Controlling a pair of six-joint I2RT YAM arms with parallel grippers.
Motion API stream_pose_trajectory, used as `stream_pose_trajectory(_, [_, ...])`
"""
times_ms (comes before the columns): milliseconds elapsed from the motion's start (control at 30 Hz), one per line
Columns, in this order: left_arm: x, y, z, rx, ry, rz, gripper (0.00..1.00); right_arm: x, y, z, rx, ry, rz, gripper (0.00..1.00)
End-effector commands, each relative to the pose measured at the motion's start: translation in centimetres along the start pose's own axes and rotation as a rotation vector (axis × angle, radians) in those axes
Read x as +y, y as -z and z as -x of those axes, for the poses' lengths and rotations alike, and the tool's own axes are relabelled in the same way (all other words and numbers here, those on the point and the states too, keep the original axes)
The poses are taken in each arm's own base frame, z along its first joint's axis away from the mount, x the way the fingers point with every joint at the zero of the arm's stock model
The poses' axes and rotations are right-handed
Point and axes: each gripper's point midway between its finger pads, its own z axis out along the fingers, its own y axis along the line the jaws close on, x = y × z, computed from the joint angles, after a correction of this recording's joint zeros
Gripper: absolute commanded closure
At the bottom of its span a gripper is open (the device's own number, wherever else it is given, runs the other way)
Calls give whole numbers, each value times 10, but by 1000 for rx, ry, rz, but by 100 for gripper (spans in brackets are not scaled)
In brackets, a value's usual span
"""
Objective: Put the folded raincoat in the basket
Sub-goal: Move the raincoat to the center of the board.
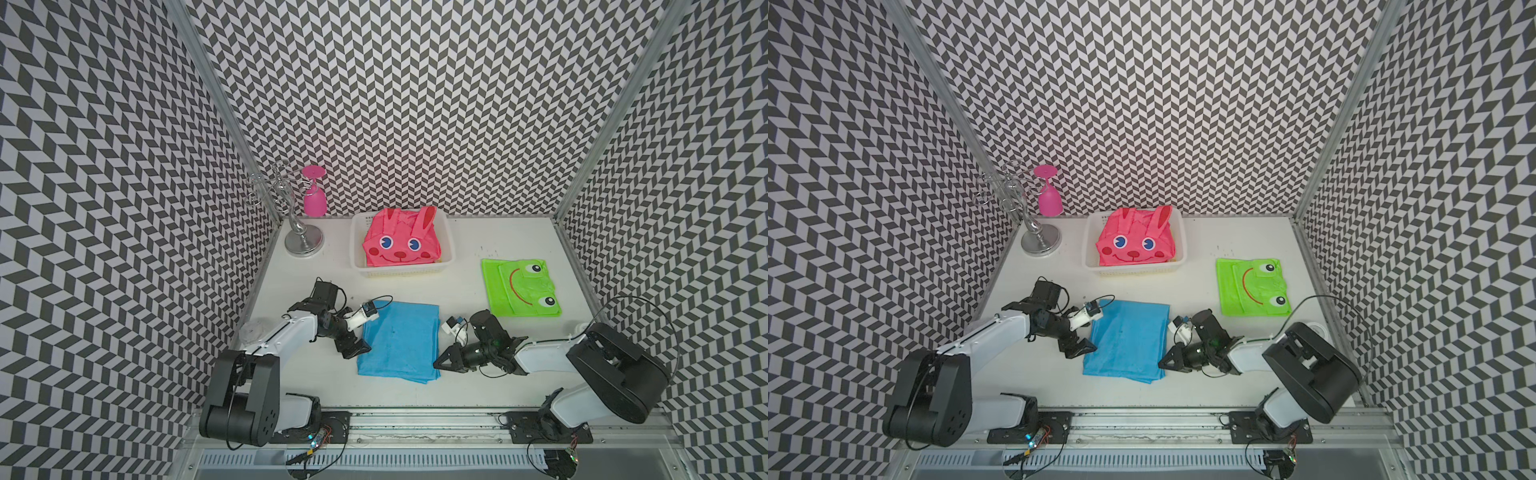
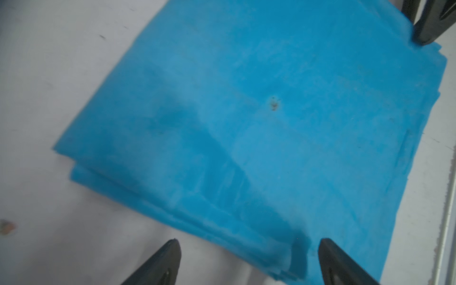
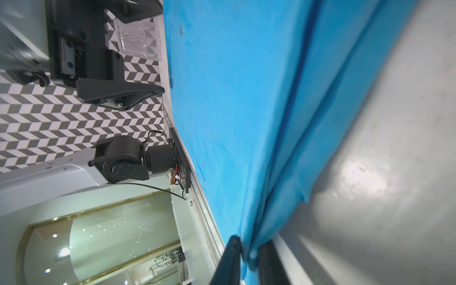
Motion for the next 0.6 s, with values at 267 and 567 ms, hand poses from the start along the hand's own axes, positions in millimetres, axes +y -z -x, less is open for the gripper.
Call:
stream_pose_trajectory(267, [14, -8, -19, 123, 40, 29, 43, 26, 7, 19, -155, 44, 66, 90])
stream_pose_trajectory(567, [16, -6, -16, 91, -32, 66, 55, 11, 28, 46, -236, 254, -270, 50])
